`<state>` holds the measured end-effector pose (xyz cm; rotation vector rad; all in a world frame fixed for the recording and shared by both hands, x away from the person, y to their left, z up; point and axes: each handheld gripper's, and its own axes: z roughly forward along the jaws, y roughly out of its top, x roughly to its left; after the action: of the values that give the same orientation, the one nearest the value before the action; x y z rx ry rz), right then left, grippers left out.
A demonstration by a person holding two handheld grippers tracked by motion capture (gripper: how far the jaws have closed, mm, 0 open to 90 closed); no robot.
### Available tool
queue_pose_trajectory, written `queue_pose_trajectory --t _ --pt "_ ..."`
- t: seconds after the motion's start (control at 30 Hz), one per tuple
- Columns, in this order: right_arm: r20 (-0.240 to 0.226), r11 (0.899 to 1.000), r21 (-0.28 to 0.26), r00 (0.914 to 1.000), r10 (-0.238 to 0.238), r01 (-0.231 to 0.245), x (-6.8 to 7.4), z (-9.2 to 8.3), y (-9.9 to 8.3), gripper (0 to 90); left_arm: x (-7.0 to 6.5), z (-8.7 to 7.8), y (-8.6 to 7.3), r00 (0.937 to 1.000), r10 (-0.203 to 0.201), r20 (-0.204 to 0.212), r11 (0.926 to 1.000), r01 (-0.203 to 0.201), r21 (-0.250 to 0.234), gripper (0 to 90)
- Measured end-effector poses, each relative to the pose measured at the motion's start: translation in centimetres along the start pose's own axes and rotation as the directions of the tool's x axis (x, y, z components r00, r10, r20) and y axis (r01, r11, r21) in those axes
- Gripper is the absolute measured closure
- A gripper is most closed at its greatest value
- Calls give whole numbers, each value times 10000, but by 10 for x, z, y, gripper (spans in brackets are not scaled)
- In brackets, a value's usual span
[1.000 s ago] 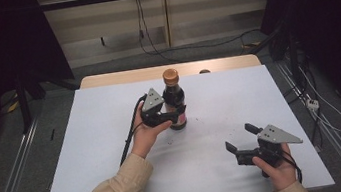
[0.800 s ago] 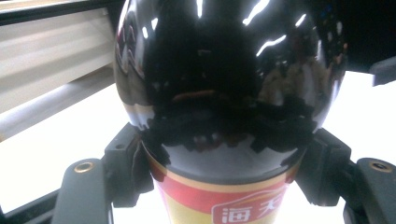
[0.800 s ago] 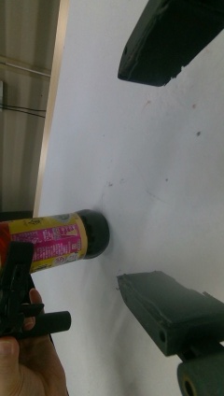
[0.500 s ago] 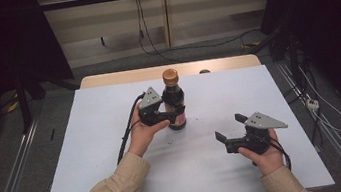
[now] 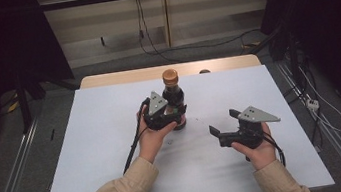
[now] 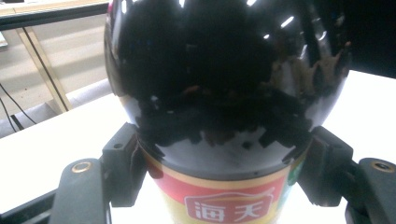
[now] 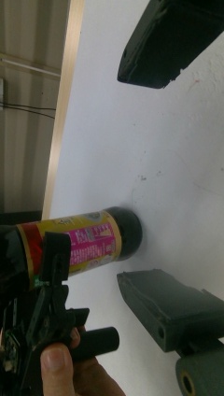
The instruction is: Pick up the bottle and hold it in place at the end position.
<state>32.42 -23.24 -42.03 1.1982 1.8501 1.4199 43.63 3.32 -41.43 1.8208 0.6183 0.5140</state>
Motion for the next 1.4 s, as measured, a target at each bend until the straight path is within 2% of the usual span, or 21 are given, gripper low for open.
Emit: queue_pose_trajectory --t 0.1,0.2,0.3,0.4,0.53,0.77,0.97,1.0,1.2,1.3,1.37,1.4 --pt "71 10000 5 10000 3 -4 0 3 4 35 2 0 0 9999 2 128 10000 -1 -56 292" --pt "34 10000 -5 10000 -44 44 0 6 9 34 8 0 -1 9982 112 581 9999 -105 -131 295" --pt "-24 9999 2 9999 -129 129 2 8 15 34 17 0 -1 9912 147 1315 9999 -134 -107 296" --pt "-83 9998 32 9998 -177 177 4 10 19 34 20 0 -2 9864 331 1608 9993 -304 -195 295" --pt "-298 9999 -32 9995 -142 141 4 15 22 26 19 0 -2 9875 334 1542 9994 -310 -182 293" --pt "-211 10000 0 9997 -82 82 3 21 35 36 16 0 -3 9907 159 1351 9995 -122 -280 291" --pt "-243 9998 19 9995 -222 223 2 27 53 57 16 -1 -3 9916 166 1283 9997 -142 -202 290" --pt "-274 9997 55 9993 -236 237 3 28 55 65 16 -1 -3 9931 159 1162 9997 -137 -200 290" --pt "-383 9992 128 9986 -368 373 6 35 67 68 13 -1 -4 9942 -34 1074 9998 53 -172 285" --pt "-358 9992 141 9987 -360 365 7 37 69 68 10 -2 -3 9969 -291 735 9996 295 -44 277" --pt "-352 9994 106 9988 -329 333 7 37 70 69 5 -2 -3 9992 -293 290 9996 293 3 267" --pt "-323 9993 118 9989 -338 342 6 38 71 71 2 -2 -3 9993 -346 171 9993 348 -139 261"
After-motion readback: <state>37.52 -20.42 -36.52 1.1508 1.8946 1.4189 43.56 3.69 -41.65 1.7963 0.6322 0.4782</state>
